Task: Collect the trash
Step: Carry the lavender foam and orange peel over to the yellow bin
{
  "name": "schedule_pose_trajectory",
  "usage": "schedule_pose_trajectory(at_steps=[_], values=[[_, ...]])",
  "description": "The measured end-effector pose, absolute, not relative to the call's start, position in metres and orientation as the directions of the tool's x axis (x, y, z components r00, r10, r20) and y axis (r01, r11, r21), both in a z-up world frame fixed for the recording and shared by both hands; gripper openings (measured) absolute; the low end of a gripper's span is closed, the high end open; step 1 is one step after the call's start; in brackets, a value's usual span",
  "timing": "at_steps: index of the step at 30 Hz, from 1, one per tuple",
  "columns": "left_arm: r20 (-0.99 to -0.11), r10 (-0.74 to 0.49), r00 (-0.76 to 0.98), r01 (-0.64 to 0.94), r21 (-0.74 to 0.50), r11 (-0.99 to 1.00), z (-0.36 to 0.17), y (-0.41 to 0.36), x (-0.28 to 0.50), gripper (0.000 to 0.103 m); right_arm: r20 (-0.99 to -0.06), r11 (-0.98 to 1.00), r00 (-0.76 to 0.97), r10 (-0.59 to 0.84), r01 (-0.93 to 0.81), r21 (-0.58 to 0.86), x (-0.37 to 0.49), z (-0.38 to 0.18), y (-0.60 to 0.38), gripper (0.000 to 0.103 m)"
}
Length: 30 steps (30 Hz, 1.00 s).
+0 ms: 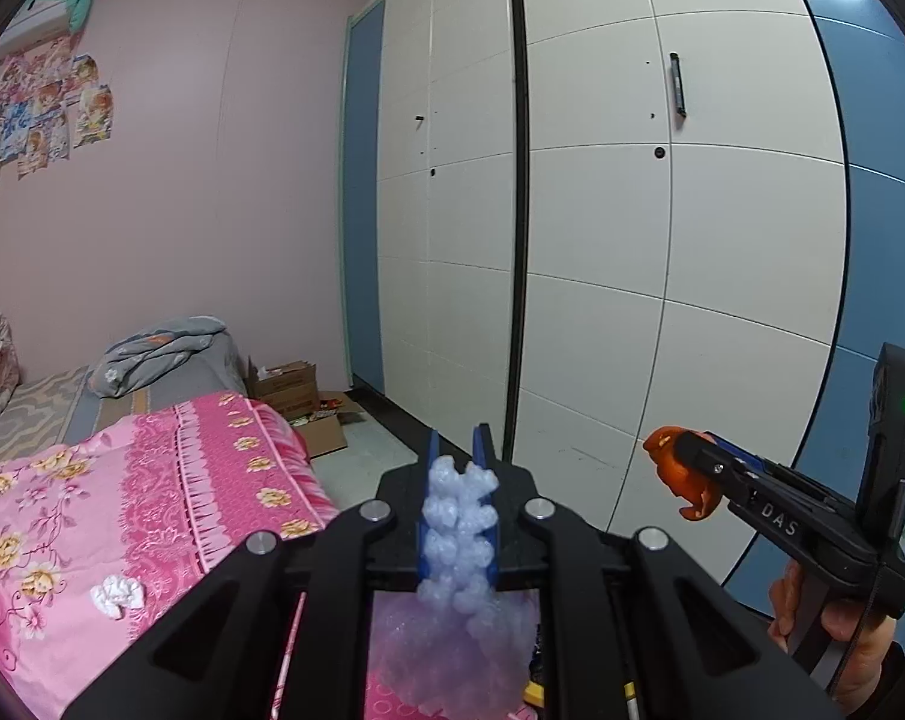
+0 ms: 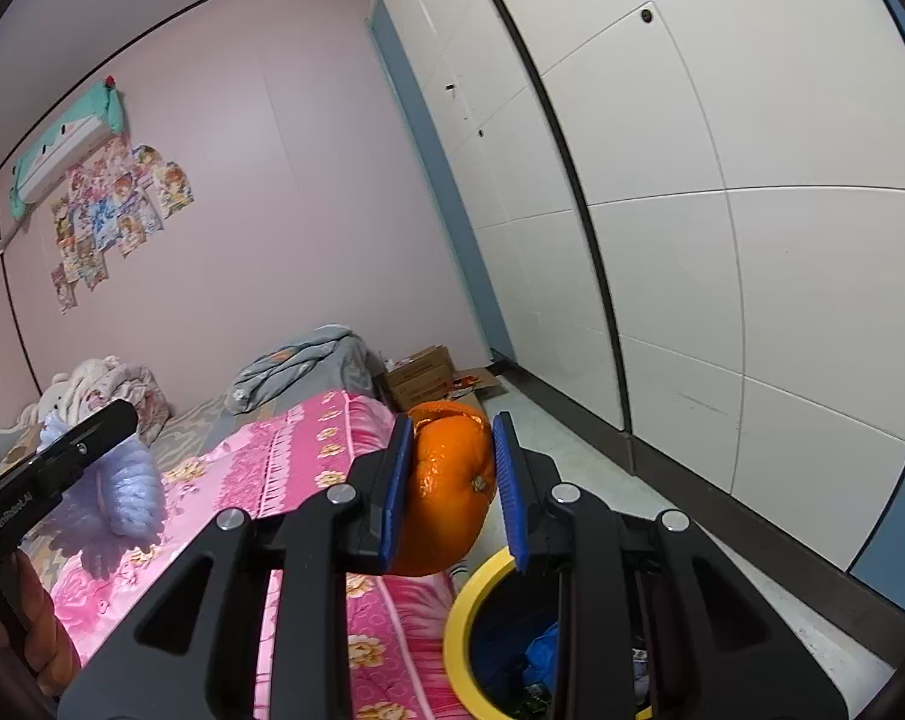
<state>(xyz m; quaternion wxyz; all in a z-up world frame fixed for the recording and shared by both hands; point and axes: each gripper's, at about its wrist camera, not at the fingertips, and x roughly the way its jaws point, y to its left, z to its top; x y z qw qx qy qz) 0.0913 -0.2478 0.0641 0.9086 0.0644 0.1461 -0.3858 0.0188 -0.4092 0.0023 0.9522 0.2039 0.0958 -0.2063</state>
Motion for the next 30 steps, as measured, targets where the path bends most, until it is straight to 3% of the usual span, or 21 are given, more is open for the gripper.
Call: schedule_pose_trajectory(at_steps=[30], values=[[-0.363, -0.733, 0.575, 0.785, -0.008, 0.62, 0.025, -0.333, 0.107, 0.011, -0.349, 0.764, 0.834, -0.427, 0.539, 0.355, 0.047, -0.045, -0.458, 0.026]])
